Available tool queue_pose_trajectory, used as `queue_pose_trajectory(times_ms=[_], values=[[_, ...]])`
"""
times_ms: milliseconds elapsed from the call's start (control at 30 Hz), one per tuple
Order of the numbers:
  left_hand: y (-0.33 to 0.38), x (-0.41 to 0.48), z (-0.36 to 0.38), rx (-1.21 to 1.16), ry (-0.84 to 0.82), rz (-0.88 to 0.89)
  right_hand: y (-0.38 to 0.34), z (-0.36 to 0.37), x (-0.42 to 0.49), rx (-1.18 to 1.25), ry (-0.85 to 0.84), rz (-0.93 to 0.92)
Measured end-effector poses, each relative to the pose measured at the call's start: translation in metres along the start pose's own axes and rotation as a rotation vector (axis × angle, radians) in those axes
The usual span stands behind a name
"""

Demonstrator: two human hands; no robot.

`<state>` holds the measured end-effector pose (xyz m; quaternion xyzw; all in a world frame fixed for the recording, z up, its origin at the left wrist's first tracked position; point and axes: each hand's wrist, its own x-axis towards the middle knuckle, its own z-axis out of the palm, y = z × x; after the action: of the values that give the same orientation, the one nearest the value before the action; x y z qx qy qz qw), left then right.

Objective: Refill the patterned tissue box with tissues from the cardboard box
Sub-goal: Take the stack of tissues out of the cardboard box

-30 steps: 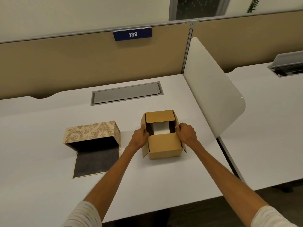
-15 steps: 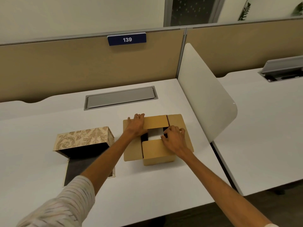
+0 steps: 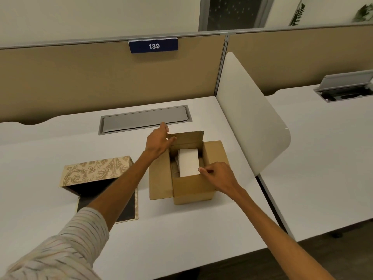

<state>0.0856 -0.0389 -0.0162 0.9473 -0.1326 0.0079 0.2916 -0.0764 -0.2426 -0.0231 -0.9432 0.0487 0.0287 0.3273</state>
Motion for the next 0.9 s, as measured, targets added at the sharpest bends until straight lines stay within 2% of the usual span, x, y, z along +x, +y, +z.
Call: queue_pose_trajectory(times_ms=[133, 233, 300, 467, 567, 900], values=[[0.005, 0.001, 0.003, 0.034, 0.144, 0.088, -0.002, -0.01, -0.019, 0.091, -0.163, 0.033], [0.006, 0.001, 0.01, 0.187, 0.124, 0.27, 0.0, -0.017, -0.028, 0.09, -0.446, 0.083], [0.003, 0.0, 0.017, 0.262, 0.067, 0.325, 0.001, -0.013, -0.034, 0.044, -0.571, 0.115], [-0.01, -0.01, 0.031, 0.33, -0.121, 0.262, 0.001, 0.011, -0.041, -0.169, -0.452, 0.084], [-0.017, -0.016, 0.038, 0.311, -0.204, 0.212, 0.004, 0.022, -0.046, -0.165, -0.393, 0.042], [-0.017, -0.021, 0.049, 0.179, -0.172, 0.124, 0.01, 0.04, -0.044, -0.164, -0.271, -0.021]])
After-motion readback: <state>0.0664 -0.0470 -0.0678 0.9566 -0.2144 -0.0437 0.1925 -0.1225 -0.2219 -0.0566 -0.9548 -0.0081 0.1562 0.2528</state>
